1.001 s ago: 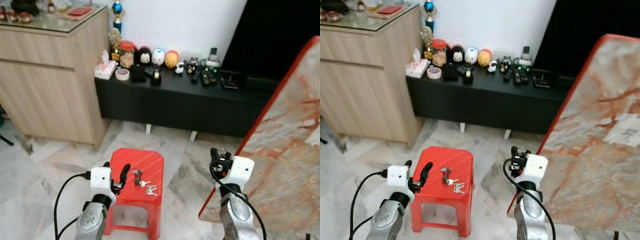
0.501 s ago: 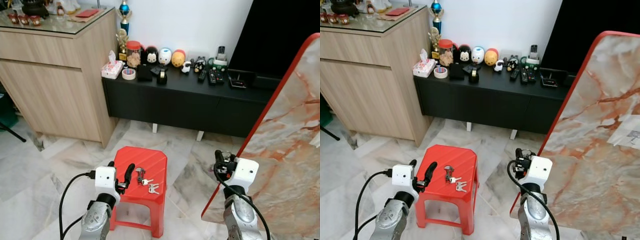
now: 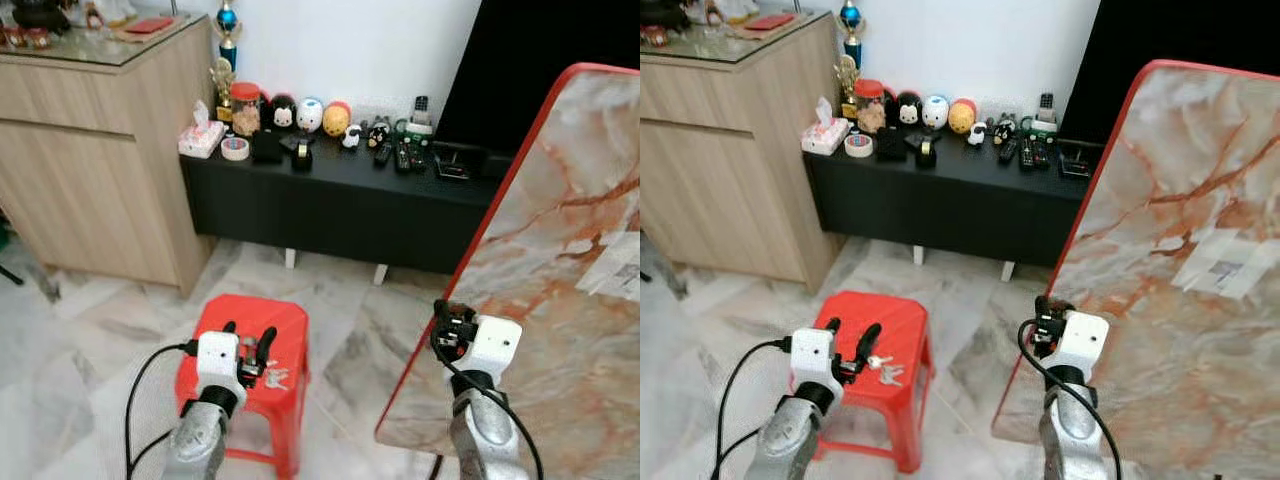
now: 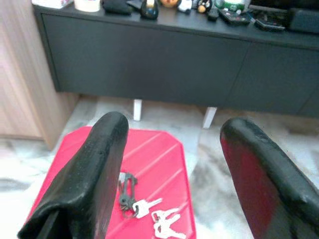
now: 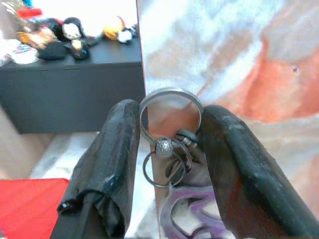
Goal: Hang keys on a hook
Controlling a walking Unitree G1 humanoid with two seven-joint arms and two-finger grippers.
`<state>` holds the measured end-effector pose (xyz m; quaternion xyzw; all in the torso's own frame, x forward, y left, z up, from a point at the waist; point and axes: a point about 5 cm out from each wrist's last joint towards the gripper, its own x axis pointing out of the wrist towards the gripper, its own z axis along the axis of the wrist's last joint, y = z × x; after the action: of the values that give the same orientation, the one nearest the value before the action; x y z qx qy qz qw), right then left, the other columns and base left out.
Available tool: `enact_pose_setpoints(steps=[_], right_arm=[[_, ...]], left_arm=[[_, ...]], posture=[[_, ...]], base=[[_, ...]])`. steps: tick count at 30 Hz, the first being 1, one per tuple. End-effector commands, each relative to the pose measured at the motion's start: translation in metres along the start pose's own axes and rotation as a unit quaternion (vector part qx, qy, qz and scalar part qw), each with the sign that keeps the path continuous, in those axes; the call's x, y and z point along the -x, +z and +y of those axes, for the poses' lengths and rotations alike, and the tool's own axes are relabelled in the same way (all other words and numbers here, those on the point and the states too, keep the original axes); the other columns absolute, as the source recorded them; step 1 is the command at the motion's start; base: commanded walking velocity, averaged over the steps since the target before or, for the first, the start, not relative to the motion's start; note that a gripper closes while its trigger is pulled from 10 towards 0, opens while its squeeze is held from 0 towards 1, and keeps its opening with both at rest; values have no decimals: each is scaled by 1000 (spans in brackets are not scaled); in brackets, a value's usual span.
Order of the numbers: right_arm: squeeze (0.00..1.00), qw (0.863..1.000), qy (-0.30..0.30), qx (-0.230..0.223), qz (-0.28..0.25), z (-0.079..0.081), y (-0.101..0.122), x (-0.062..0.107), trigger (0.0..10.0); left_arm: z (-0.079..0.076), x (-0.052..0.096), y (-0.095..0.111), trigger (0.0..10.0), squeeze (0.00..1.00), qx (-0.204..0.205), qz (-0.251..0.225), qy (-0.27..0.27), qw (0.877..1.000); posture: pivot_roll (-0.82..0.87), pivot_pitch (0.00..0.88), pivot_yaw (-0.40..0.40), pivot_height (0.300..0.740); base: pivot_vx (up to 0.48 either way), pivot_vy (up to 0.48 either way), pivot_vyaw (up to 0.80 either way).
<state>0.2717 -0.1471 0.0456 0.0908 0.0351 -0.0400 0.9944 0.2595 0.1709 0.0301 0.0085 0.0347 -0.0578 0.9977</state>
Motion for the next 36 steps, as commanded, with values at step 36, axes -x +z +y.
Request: enact_pose_setpoints(steps=[36], right_arm=[[0,996,-63,14,-62,-33,35,-11,10000]], left_arm=[[-8,-4,3,10000,0,-2,-8,-8,1000]], posture=[[9,25,-112,740]], base=[[0,-11,0]])
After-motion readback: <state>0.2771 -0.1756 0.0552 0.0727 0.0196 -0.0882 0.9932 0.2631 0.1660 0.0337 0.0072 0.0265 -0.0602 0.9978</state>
